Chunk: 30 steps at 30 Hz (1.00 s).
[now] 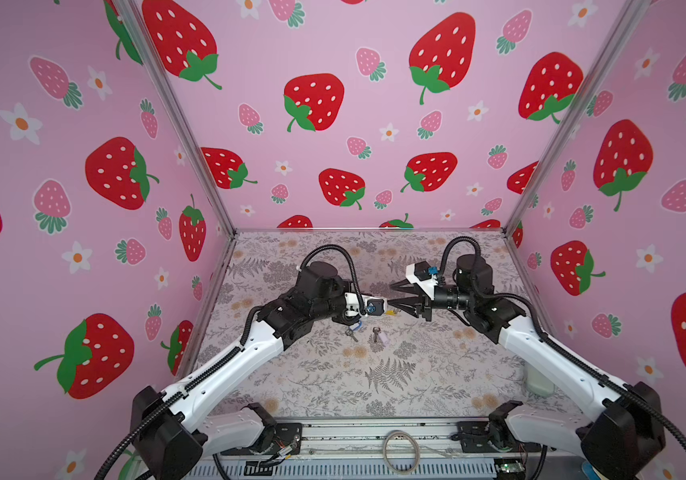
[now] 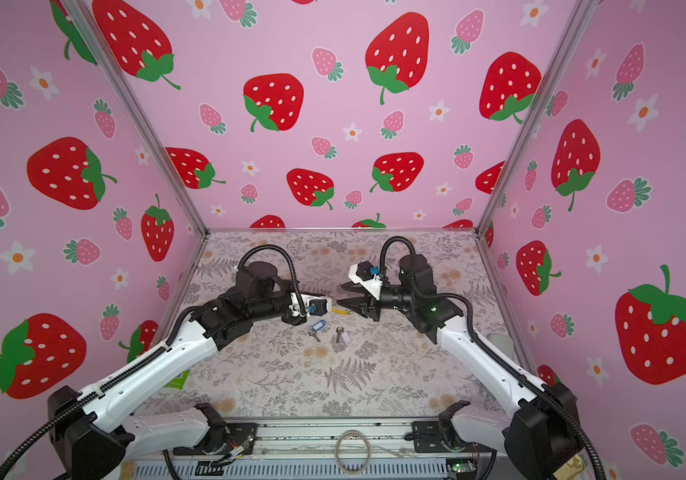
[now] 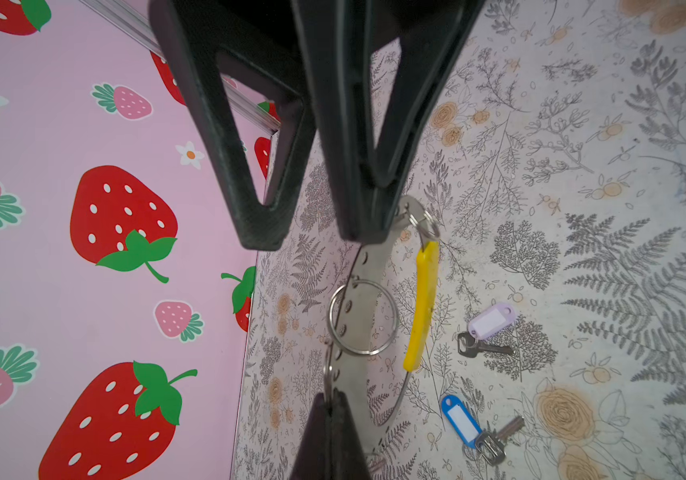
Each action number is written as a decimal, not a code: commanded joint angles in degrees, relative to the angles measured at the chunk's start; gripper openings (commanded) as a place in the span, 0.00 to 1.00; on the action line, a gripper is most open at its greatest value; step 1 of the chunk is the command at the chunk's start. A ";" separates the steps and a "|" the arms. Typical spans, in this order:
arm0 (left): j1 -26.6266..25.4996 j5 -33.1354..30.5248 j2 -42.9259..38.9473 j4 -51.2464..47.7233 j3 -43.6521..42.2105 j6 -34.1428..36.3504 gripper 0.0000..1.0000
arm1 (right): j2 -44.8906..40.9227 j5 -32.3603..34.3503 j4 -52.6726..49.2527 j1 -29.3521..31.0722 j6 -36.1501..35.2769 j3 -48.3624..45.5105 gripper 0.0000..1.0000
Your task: Put the keys on the keyring
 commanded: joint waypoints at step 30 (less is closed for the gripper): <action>1.21 2.16 -1.23 8.19 0.82 -11.06 0.00 | 0.27 1.75 4.00 1.73 -1.45 -3.13 0.03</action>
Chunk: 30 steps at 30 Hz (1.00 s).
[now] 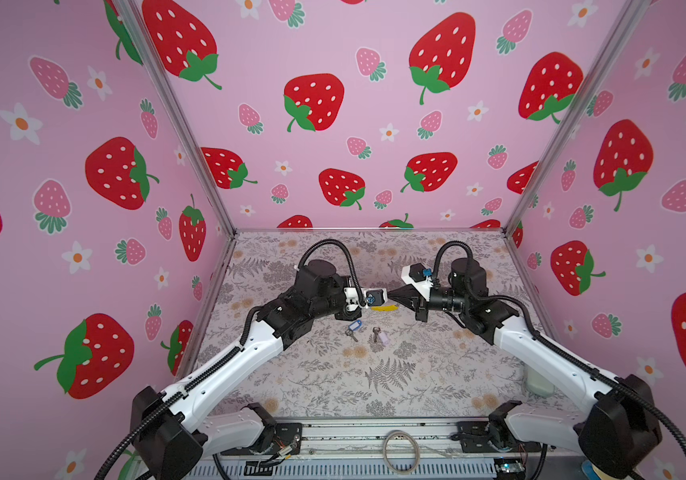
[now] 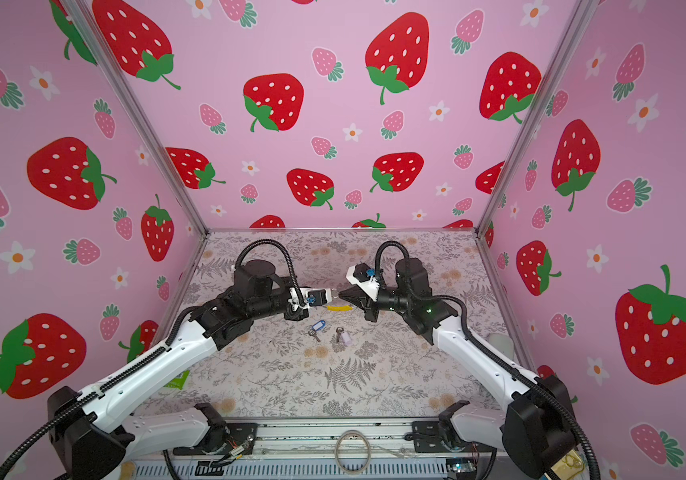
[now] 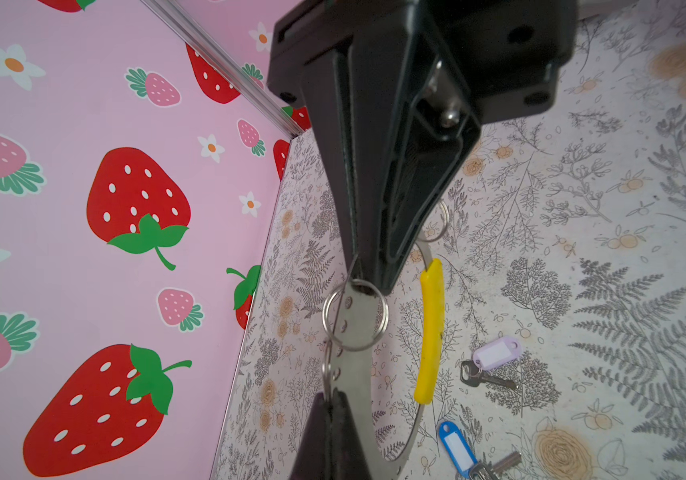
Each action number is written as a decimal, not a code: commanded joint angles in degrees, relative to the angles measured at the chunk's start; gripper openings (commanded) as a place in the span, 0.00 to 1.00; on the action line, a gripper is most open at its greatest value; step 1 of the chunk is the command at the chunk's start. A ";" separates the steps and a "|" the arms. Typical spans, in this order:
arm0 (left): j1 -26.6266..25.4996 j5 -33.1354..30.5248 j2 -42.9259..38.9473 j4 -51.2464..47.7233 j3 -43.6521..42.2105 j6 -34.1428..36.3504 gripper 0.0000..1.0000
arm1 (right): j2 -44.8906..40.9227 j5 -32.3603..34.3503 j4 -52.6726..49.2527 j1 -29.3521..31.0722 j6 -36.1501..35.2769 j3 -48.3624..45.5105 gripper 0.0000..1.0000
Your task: Put the keys on the keyring
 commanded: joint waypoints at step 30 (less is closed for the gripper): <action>1.86 11.94 0.35 7.14 0.09 -9.72 0.14 | -1.39 0.87 1.82 2.17 -3.39 0.26 0.00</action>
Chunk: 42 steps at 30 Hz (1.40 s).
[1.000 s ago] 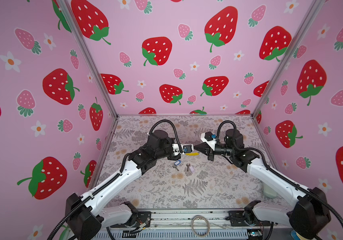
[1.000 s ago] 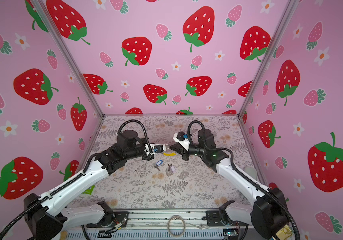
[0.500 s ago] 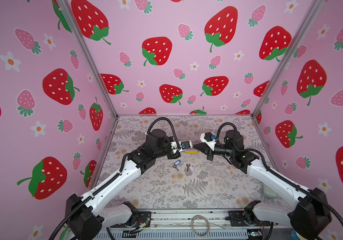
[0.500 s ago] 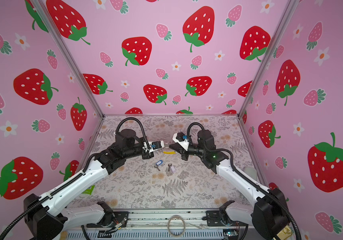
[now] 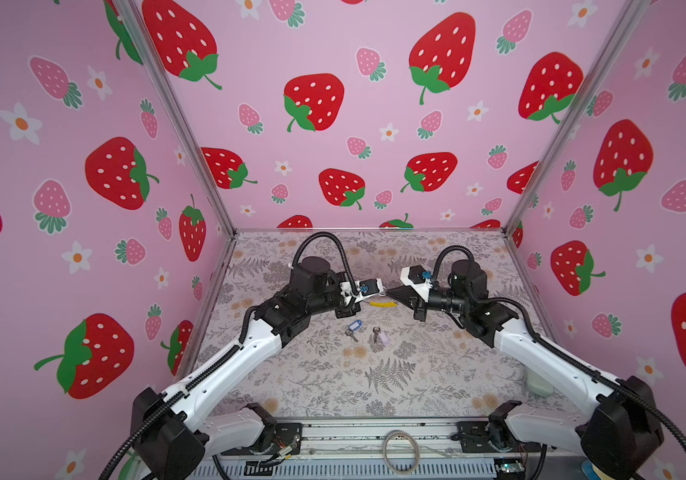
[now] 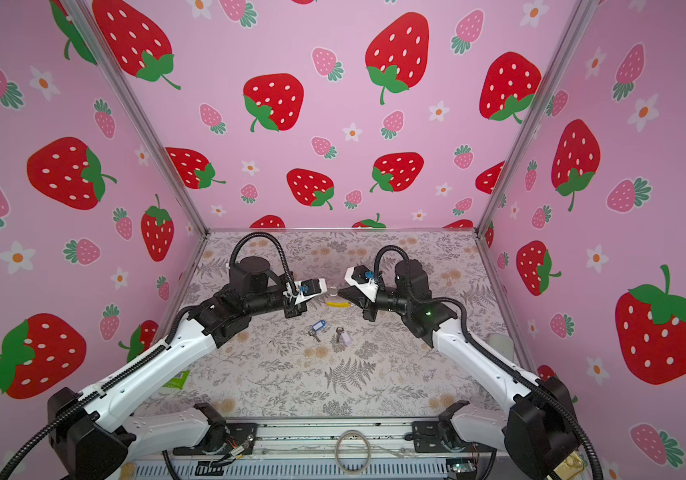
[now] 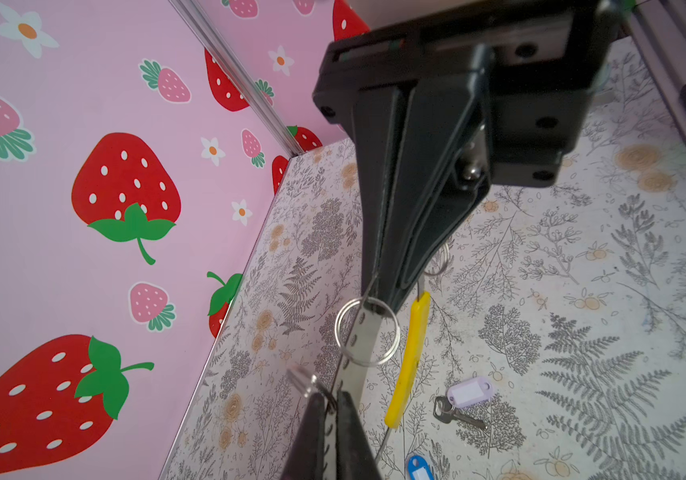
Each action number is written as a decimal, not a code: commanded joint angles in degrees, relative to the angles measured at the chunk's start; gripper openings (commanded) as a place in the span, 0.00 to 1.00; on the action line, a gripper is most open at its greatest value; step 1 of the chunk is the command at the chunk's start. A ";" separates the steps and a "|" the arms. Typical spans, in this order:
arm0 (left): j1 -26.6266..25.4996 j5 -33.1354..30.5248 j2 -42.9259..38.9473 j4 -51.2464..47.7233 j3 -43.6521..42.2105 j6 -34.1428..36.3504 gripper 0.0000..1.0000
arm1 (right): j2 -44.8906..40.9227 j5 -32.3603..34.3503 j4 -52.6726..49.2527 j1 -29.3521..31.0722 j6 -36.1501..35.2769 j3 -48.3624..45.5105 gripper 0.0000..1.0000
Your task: Put the keys on the keyring
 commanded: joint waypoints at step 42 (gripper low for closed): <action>-2.76 -4.49 -2.00 1.91 -2.54 0.20 0.30 | -1.14 0.44 0.48 0.76 -1.33 1.42 0.00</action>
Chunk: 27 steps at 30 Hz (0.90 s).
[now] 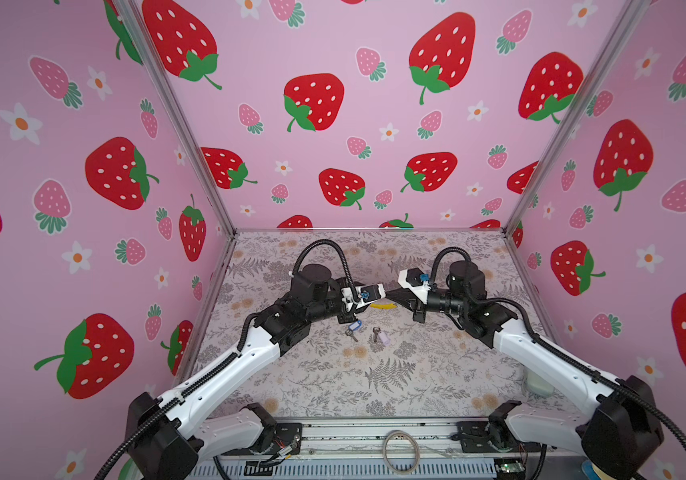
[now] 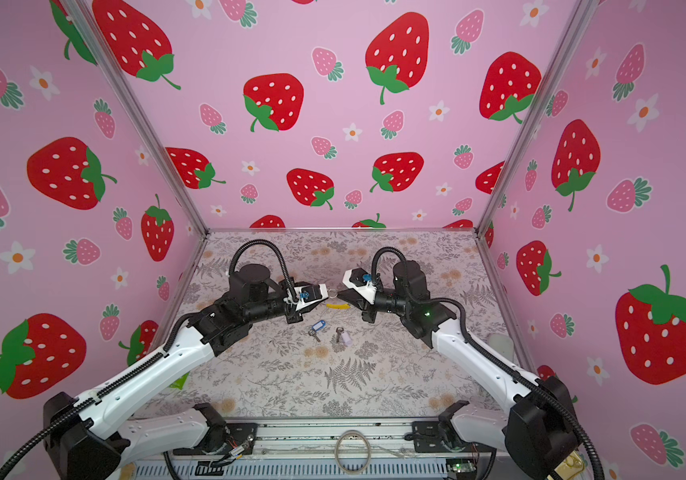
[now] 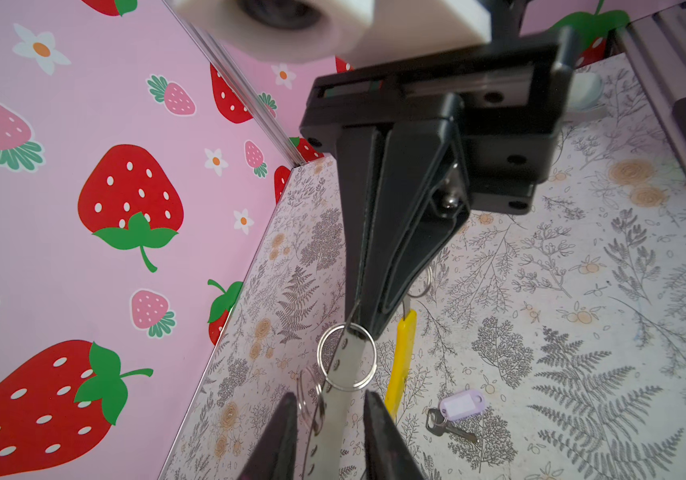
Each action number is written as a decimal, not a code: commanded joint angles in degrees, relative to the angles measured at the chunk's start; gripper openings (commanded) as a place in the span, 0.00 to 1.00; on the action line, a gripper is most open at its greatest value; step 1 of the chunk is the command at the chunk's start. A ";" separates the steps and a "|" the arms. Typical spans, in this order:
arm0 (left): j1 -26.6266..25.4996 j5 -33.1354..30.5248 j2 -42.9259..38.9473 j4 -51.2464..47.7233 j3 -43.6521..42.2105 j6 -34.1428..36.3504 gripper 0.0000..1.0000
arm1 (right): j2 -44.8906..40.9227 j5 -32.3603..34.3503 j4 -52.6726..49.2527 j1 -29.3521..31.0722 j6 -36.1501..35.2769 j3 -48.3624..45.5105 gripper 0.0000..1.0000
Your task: Put the keys on the keyring
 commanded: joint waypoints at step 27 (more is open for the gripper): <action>-1.07 -1.58 1.97 4.58 1.61 -2.75 0.00 | -1.47 -0.09 4.23 0.32 1.40 -0.01 0.00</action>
